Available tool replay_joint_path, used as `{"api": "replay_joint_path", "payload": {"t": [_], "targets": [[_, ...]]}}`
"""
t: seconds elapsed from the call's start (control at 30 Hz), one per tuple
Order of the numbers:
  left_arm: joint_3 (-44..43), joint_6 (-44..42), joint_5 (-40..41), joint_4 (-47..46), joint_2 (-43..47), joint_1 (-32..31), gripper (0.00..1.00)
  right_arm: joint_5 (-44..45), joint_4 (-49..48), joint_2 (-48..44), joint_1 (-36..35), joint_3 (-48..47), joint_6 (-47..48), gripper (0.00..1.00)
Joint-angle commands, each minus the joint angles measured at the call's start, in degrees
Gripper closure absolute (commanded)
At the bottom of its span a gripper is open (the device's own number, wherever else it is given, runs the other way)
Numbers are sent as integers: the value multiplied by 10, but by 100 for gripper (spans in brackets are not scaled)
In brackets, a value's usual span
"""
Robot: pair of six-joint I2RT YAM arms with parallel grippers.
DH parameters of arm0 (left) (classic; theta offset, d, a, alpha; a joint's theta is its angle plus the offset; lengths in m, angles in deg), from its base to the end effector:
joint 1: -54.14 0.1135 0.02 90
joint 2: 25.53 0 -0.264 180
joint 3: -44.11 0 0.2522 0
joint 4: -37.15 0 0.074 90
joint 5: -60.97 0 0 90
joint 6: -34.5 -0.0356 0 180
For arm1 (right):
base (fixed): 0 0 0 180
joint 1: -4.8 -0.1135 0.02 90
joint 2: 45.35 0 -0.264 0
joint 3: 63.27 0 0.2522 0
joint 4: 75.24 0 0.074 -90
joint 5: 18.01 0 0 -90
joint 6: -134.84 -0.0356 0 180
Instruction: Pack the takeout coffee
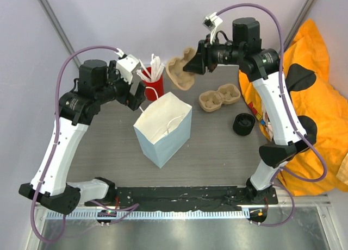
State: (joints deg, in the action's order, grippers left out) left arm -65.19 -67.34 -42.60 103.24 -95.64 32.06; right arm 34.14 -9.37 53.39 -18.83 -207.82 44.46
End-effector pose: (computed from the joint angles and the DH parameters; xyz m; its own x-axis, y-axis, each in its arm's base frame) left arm 0.2030 -0.0914 0.4720 -0.2956 0.3351 -0.8946 0.6334 0.7697 0.0791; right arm 0.2952 0.1530 0.5202 -0.3198 -0.1342 -0.9379 -0.8424 0.4933 0.2167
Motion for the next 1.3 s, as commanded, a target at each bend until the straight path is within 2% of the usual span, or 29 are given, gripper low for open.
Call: {"api": "replay_joint_path", "payload": {"t": [0.0,0.3,0.37,0.4,0.43,0.57,0.8,0.97,1.27], "targets": [[12,-9,-42,-51,-6,6,1,-121,-54,-40,-13,53,-59,78],[26,-1,-63,-64,-24,11,17,-210,-119,-59,-32,145,-117,78],[29,1,-66,-69,-25,15,23,-222,-129,-65,-34,155,-124,78],[30,1,-71,-70,-27,15,31,-225,-134,-66,-35,165,-131,78],[31,1,-73,-72,-28,17,33,-230,-142,-69,-35,170,-135,78],[33,3,-90,-76,-30,26,37,-247,-163,-89,-36,206,-153,78],[39,15,-110,-81,-39,34,43,-273,-258,-118,-48,272,-230,78],[46,26,-112,-94,-39,35,43,-278,-324,-129,-58,334,-293,78],[49,37,-116,-101,-42,35,44,-258,-374,-101,-66,357,-339,79]]}}
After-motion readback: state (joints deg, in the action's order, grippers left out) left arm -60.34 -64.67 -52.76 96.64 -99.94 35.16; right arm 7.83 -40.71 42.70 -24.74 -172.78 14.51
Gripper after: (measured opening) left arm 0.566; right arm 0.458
